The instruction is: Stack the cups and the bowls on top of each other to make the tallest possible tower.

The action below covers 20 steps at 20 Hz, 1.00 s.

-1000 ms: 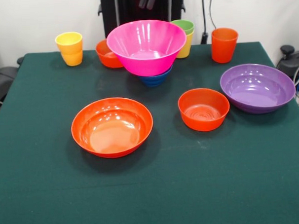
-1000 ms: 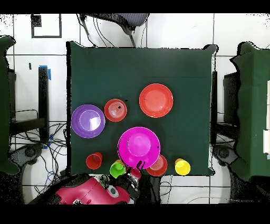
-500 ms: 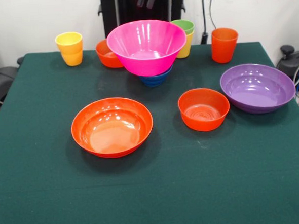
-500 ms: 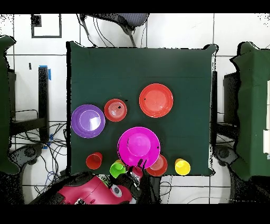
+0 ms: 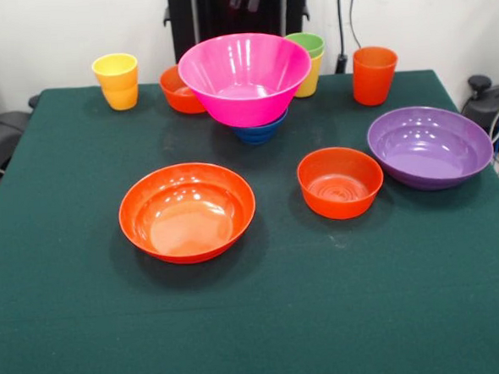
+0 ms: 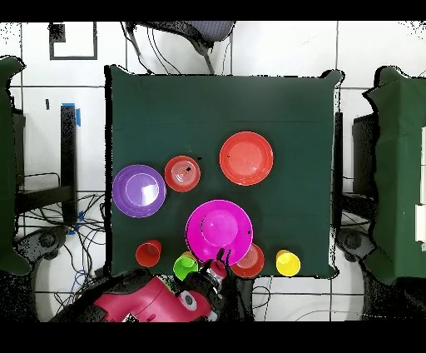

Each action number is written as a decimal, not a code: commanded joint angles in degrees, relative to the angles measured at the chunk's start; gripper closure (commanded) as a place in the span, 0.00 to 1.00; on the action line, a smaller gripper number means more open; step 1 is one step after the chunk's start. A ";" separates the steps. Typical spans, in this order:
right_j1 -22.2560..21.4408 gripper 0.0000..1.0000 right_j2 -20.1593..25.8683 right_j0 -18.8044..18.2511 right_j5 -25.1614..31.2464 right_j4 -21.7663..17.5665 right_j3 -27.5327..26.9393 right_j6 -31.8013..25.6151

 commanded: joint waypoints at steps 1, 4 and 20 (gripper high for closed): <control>0.43 0.00 6.91 -0.67 -7.97 -3.51 -2.90 4.61; 0.45 0.00 7.01 -1.96 -8.84 -4.27 -3.61 4.41; -1.98 0.00 8.54 -15.29 -15.25 -8.79 -9.72 3.43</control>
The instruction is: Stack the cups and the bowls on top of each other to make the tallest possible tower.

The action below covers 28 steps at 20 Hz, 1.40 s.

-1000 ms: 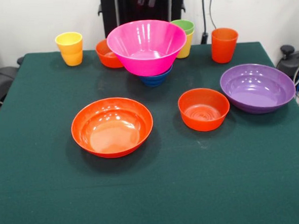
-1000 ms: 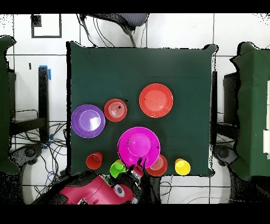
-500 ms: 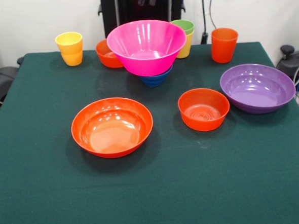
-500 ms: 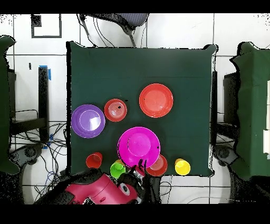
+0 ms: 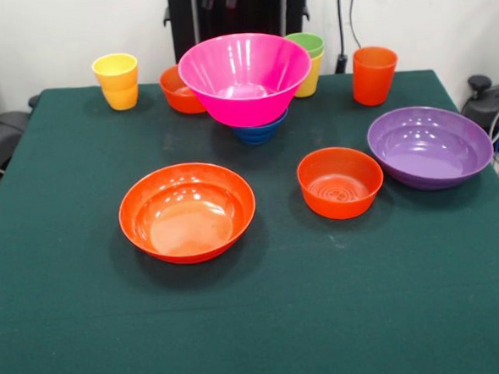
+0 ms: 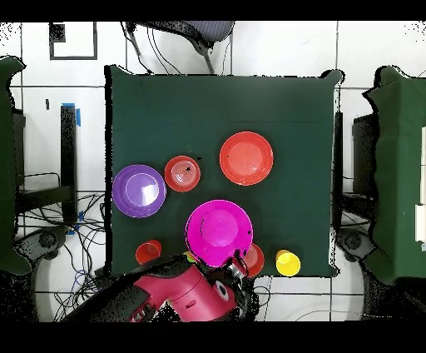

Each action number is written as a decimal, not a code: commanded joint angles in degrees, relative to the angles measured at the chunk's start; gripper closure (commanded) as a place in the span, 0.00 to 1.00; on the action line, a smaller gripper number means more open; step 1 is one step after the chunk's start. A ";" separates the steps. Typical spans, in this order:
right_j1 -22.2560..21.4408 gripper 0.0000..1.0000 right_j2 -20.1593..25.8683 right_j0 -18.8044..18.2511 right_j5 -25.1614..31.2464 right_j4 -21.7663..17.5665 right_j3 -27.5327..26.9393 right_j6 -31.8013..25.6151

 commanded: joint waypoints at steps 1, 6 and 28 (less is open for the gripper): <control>1.26 0.00 8.99 -4.08 -6.35 -2.60 -8.91 4.08; 3.72 0.00 8.16 -4.39 -7.11 -2.83 -12.51 8.92; 6.06 0.00 10.86 -14.31 -5.82 1.14 -18.66 3.72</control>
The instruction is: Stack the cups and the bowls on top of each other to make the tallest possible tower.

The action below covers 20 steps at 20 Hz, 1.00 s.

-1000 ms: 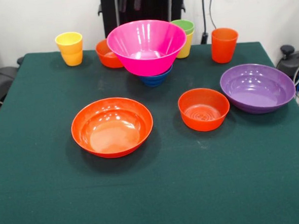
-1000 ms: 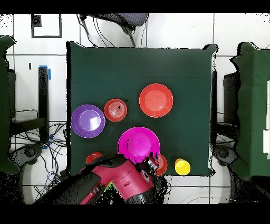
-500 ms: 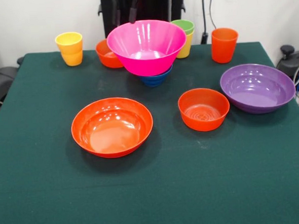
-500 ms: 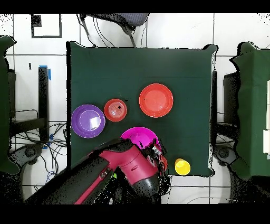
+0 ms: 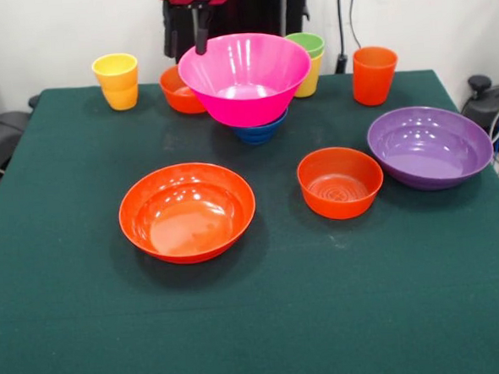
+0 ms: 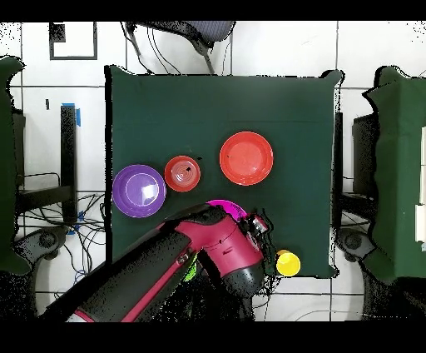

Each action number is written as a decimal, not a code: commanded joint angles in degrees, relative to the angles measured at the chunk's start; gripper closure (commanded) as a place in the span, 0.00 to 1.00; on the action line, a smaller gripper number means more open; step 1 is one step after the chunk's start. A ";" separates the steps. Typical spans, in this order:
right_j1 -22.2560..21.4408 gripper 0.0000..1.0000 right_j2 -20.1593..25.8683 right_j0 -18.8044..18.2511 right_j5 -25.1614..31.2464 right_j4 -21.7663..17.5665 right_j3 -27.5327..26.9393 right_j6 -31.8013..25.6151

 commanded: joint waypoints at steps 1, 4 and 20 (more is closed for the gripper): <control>2.07 0.00 11.18 -2.59 -2.14 2.18 -4.37 2.16; 1.25 0.00 11.91 -4.04 -1.47 3.12 -4.12 -0.21; -0.47 0.00 13.90 -6.68 2.18 6.48 -4.74 -1.95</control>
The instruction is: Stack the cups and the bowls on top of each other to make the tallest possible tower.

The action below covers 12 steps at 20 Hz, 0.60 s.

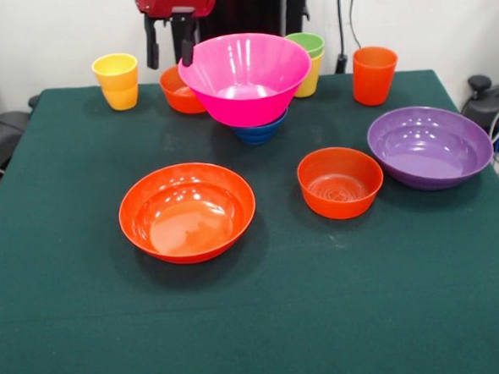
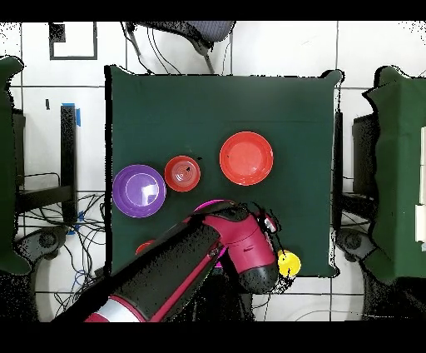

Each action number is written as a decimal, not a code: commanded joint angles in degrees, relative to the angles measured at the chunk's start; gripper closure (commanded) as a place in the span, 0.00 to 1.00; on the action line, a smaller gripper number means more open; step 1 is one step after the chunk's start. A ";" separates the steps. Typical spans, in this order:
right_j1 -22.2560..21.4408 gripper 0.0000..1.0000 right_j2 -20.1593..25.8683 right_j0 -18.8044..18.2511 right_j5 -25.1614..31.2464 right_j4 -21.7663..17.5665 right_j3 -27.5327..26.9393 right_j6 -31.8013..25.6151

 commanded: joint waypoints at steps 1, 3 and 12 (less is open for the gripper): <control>0.81 0.00 10.88 -0.50 2.13 4.48 -4.78 -1.17; 1.28 0.00 10.66 -0.25 2.03 4.38 -5.34 -0.07; 0.85 0.00 11.11 -0.67 2.67 6.51 -5.72 -1.19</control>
